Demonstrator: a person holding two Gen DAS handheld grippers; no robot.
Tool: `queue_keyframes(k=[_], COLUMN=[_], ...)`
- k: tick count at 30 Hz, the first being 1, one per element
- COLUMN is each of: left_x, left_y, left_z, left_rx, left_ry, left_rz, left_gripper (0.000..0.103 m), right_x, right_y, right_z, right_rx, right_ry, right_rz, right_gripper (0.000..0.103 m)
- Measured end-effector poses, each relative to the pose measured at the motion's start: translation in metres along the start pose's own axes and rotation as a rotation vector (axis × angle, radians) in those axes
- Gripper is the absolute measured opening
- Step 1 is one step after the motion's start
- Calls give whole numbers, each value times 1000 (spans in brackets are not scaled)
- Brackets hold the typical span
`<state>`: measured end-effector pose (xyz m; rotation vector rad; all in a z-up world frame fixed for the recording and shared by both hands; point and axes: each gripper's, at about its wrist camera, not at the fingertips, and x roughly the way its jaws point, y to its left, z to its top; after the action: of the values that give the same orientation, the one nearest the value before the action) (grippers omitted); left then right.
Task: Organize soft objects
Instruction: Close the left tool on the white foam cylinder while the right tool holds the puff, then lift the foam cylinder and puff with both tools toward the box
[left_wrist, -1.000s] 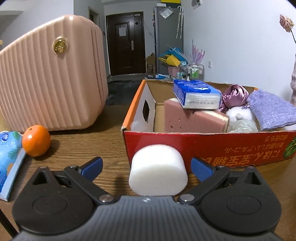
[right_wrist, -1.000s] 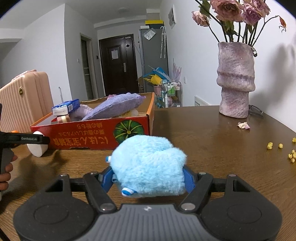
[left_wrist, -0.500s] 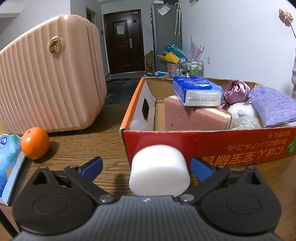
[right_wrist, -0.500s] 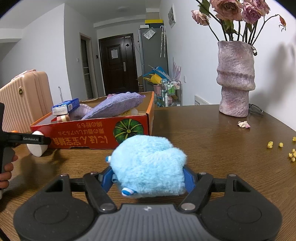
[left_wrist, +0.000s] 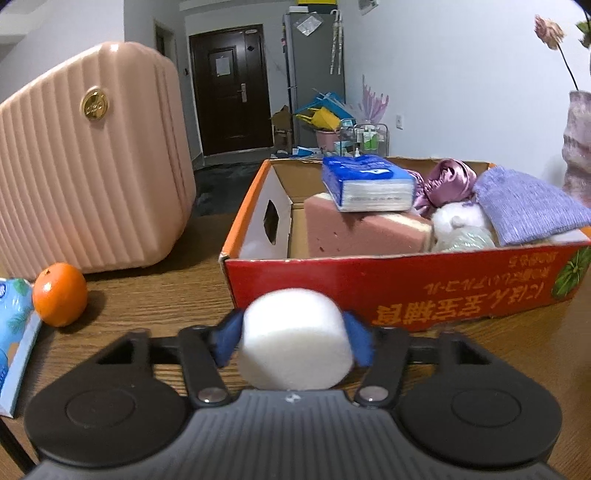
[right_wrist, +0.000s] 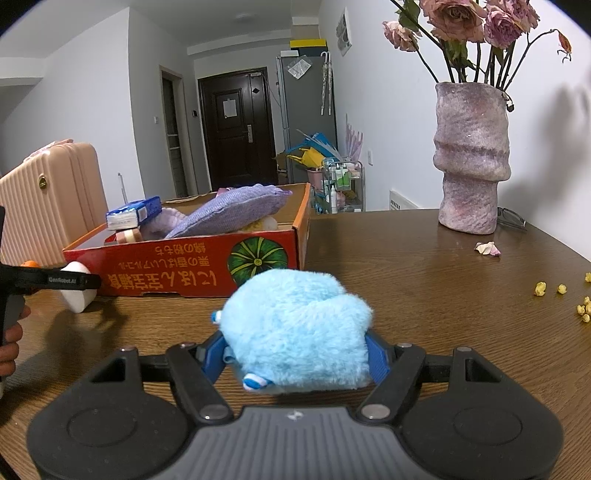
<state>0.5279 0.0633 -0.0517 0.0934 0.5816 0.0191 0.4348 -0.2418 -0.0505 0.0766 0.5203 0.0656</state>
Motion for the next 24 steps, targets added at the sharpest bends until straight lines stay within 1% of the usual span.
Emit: queue_keyframes(k=[11,20,24], left_x=[-21,-47,-64], left_y=[-2,-7,-13], left_z=[-8,-20,-26], left_rx=[16,-10,-26], left_ry=[-57,-86,-109], left_rz=[33,42,28], left_gripper=[59,59,59], right_x=[-5,-9,-12], right_y=[2,2,4], right_z=[0,0,-2], right_rx=[-8,-22,-35], right_ry=[-16,-37,-41], right_rz=[1,-8,-17], right_gripper=[72,72,72])
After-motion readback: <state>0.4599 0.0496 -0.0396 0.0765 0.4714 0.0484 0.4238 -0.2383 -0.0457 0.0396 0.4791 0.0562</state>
